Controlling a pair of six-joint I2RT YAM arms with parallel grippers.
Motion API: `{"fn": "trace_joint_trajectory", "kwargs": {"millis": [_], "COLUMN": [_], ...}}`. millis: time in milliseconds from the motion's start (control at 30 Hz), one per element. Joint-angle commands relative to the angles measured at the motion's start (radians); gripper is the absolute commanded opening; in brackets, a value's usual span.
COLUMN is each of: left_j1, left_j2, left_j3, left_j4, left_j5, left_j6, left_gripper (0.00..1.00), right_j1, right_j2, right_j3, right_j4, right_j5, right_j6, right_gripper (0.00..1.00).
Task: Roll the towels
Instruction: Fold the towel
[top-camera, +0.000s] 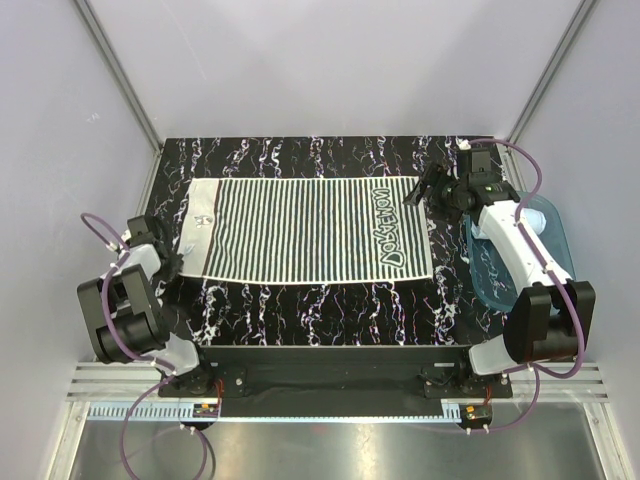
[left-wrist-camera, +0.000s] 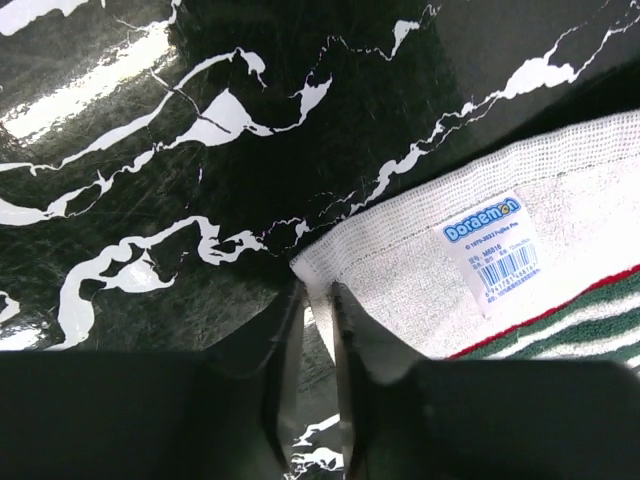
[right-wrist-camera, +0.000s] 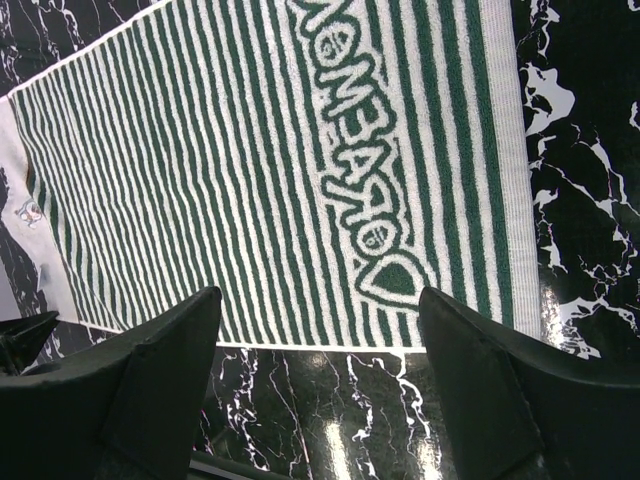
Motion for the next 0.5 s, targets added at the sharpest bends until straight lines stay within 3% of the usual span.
{"fn": "trace_joint_trajectory", "kwargs": {"millis": [0, 167, 467], "left_j1": [-0.010, -0.010, -0.020], "left_j2": [0.027, 0.013, -0.151], "left_j3": [0.011, 0.007, 0.039], "left_j4": [0.030, 0.047, -0.021], "left_j5": [-0.028, -0.014, 0.015], "left_j6": [-0.001, 0.004, 0.022], "left_gripper": [0.17, 0.01, 0.00], "right_j1": [-0.012, -0.012, -0.013], "right_j2": [-0.007, -0.012, -0.027], "right_j3": [-0.017, -0.053, -0.103], "right_j4": [0.030, 0.030, 0.018], "right_j5": [-0.031, -0.025, 0.009], "right_j6": [-0.019, -0.016, -0.009], "right_gripper": [0.86, 0.86, 0.86]}}
